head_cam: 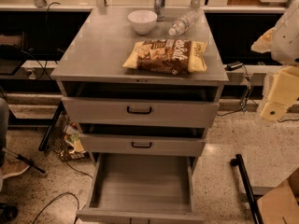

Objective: Place brown chip bag into bottom drawer

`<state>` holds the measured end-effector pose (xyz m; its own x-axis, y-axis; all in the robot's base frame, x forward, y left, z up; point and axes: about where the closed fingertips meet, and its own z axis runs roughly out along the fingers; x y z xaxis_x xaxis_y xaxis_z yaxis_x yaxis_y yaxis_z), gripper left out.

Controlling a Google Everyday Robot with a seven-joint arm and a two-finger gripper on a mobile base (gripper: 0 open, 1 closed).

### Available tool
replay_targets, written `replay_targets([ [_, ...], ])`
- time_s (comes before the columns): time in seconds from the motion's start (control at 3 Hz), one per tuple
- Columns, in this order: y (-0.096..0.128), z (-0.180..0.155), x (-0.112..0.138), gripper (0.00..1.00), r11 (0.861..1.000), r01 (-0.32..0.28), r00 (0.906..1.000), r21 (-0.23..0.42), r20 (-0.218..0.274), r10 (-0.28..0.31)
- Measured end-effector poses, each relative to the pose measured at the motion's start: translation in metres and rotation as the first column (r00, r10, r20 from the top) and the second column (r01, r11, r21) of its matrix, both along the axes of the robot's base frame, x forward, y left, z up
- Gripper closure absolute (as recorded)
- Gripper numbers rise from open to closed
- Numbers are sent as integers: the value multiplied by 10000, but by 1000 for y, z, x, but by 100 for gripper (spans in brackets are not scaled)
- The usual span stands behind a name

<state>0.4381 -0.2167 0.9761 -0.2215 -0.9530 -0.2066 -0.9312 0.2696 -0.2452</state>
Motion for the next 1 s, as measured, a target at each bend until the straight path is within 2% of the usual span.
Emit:
replay_targets([
  [0.33,0,0,0,0,10000,0,10000,3,6,0],
  [0.67,9,7,38,0,9994,-40,9981,334,620,20],
  [1.0,38,13,105,0,9938,-277,9897,1079,1429,121],
])
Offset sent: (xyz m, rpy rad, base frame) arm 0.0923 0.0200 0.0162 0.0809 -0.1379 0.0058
